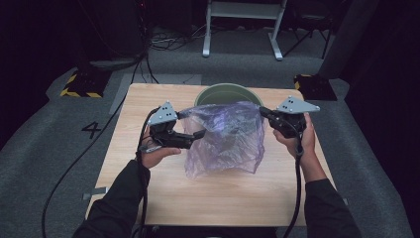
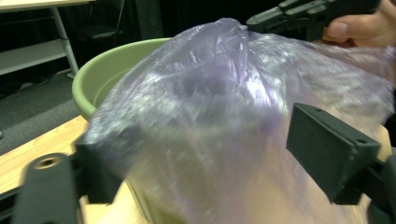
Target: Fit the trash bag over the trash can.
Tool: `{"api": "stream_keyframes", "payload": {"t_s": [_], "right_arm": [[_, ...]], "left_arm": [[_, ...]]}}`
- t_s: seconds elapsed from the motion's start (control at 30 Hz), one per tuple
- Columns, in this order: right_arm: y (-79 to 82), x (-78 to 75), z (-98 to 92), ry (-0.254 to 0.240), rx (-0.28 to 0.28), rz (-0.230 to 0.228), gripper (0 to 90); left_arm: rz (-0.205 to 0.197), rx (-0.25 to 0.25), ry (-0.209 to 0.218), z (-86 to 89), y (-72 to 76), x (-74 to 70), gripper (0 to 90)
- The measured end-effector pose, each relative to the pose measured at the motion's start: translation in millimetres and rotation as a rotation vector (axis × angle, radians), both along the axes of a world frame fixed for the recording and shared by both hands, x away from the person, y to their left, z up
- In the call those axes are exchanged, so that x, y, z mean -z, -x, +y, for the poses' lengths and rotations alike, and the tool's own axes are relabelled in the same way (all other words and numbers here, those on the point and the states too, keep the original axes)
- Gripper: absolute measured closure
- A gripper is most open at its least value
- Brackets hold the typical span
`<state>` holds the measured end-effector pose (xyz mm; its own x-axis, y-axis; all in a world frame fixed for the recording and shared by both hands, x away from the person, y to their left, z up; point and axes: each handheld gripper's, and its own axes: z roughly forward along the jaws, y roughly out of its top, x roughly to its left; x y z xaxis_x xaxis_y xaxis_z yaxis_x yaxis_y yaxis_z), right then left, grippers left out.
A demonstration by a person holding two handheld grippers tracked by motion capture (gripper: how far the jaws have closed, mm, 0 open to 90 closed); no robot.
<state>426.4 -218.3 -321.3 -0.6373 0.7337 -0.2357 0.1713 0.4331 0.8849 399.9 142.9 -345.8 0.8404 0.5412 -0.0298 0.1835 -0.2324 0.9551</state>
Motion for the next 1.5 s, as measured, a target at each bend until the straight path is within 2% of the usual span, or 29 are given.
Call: {"api": "stream_keyframes", "payload": {"t_s": [0.13,0.2,0.27,0.37,0.5,0.6,0.67,0.7,0.73,0.8,0.87,0.97,1.07,1.13,1.17,1.23,1.33,1.5], "right_arm": [[-7.2,-0.2,-4.9,-0.008,0.032,0.007,90.0],[-9.5,-0.4,-6.6,-0.012,0.042,0.013,90.0],[-12.2,1.0,-8.6,-0.02,0.045,0.023,90.0],[-15.1,4.7,-10.3,-0.018,0.053,0.04,90.0],[-16.9,6.2,-11.2,-0.023,0.057,0.051,90.0],[-18.6,6.9,-8.4,-0.012,0.058,0.062,90.0],[-19.0,6.6,-6.6,-0.01,0.055,0.06,90.0],[-19.1,6.6,-6.2,-0.01,0.052,0.06,90.0],[-19.2,6.7,-5.3,-0.008,0.054,0.058,90.0],[-19.4,6.9,-4.9,-0.005,0.055,0.058,90.0],[-18.4,6.3,-5.7,-0.016,0.049,0.059,90.0],[-16.0,4.3,-8.6,-0.049,0.031,0.068,75.2],[-9.5,1.4,-12.1,-0.083,-0.014,0.069,58.7],[-2.2,-1.7,-13.8,-0.067,-0.022,0.07,45.8],[1.9,-3.2,-14.6,-0.053,-0.043,0.072,41.6],[14.1,-6.6,-18.2,-0.039,-0.06,0.034,36.3],[34.6,-11.2,-24.6,-0.066,-0.126,0.002,29.9],[76.2,-9.0,-26.3,-0.016,-0.207,-0.078,24.2]], "left_arm": [[-0.012,0.028,0.003,-1.8,4.5,1.1,17.4],[-0.035,0.037,-0.009,-0.9,10.2,2.2,16.8],[-0.059,0.057,-0.003,1.6,18.1,4.4,15.9],[-0.051,0.102,0.02,3.5,27.8,11.1,15.3],[-0.04,0.103,-0.052,-8.7,34.5,25.2,15.2],[-0.022,0.123,-0.073,-19.1,31.9,32.8,17.6],[-0.033,0.082,-0.108,-27.0,29.9,35.3,29.7],[-0.04,0.075,-0.114,-30.1,28.6,35.5,33.7],[-0.048,0.077,-0.113,-31.1,28.0,35.1,43.1],[-0.083,0.064,-0.128,-33.8,27.8,33.0,57.7],[-0.119,0.045,-0.119,-33.4,28.3,30.5,71.7],[-0.158,0.035,-0.101,-29.7,30.0,27.9,85.6],[-0.16,0.028,-0.077,-25.6,30.2,26.1,88.8],[-0.151,0.036,-0.07,-23.9,30.1,25.4,89.0],[-0.148,0.037,-0.073,-23.6,29.9,25.3,89.0],[-0.145,0.041,-0.074,-23.4,29.2,25.1,89.1],[-0.143,0.042,-0.073,-23.9,29.1,25.3,89.1],[-0.142,0.039,-0.076,-23.8,28.8,24.8,89.3]]}}
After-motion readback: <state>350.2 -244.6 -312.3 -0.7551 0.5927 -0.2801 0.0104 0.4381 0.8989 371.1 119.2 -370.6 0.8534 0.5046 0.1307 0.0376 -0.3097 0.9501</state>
